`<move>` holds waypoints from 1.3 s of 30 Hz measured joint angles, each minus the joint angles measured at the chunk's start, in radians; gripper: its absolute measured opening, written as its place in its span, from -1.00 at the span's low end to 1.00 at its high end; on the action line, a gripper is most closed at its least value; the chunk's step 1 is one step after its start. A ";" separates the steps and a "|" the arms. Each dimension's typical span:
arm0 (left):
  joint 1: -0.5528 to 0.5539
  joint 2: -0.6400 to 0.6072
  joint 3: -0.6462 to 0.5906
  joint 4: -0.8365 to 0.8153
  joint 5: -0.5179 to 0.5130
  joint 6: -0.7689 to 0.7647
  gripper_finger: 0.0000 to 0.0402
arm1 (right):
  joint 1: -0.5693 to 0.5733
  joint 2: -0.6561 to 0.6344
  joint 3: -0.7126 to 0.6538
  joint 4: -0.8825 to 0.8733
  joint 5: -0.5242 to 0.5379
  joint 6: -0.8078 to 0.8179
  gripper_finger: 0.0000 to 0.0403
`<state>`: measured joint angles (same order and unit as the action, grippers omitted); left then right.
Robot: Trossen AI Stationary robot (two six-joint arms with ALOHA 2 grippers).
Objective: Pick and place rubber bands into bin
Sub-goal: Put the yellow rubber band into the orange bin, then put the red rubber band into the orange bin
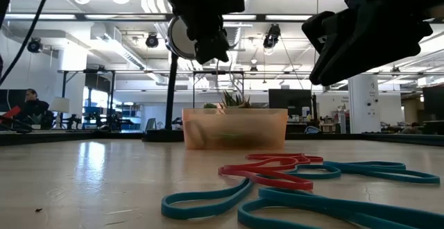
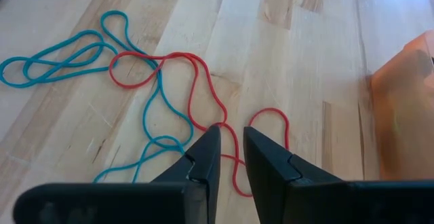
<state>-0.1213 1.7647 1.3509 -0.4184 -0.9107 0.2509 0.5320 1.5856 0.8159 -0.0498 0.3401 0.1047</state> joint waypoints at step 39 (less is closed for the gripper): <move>-0.083 -0.024 -0.064 -0.254 0.519 -0.455 -0.58 | 0.000 0.000 -0.045 0.031 -0.001 0.077 -0.72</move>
<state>-0.2043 1.7405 1.2872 -0.6726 -0.3920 -0.2044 0.5320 1.5852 0.7707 -0.0191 0.3390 0.1818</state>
